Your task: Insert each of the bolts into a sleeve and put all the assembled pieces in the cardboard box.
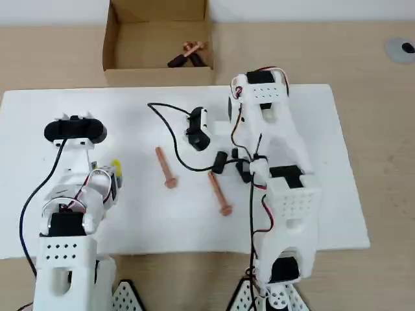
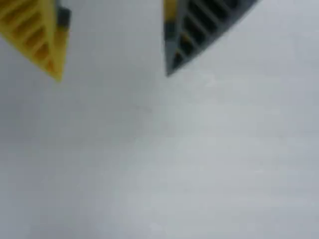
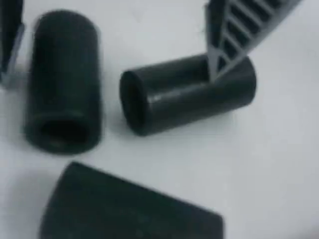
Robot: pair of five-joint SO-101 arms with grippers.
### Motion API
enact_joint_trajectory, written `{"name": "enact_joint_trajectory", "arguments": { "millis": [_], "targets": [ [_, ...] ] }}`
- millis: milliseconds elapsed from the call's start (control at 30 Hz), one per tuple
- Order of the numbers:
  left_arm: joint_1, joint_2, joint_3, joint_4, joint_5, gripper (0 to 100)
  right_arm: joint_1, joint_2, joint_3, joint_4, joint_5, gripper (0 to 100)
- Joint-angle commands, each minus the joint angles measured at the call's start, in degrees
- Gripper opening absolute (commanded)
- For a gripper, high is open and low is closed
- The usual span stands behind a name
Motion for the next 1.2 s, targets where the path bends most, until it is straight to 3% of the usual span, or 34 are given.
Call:
{"name": "enact_joint_trajectory", "arguments": {
  "millis": [0, 233, 533, 1167],
  "targets": [
    [0.5, -0.2, -0.4, -1.0, -0.6, 15, 1.6, 1.5, -5.3, 0.6, 0.7, 29.9],
    [0.5, -0.2, -0.4, -1.0, -0.7, 15, 2.3, 6.3, -9.5, 0.6, 0.4, 29.7],
    [0.5, -0.2, -0.6, -0.7, -0.8, 15, 2.2, 9.1, -10.4, 0.5, 0.4, 15.7],
    [0.5, -0.2, -0.6, -0.5, -0.9, 15, 1.2, 13.2, -10.4, 0.1, -0.4, 15.8]
  ]
}}
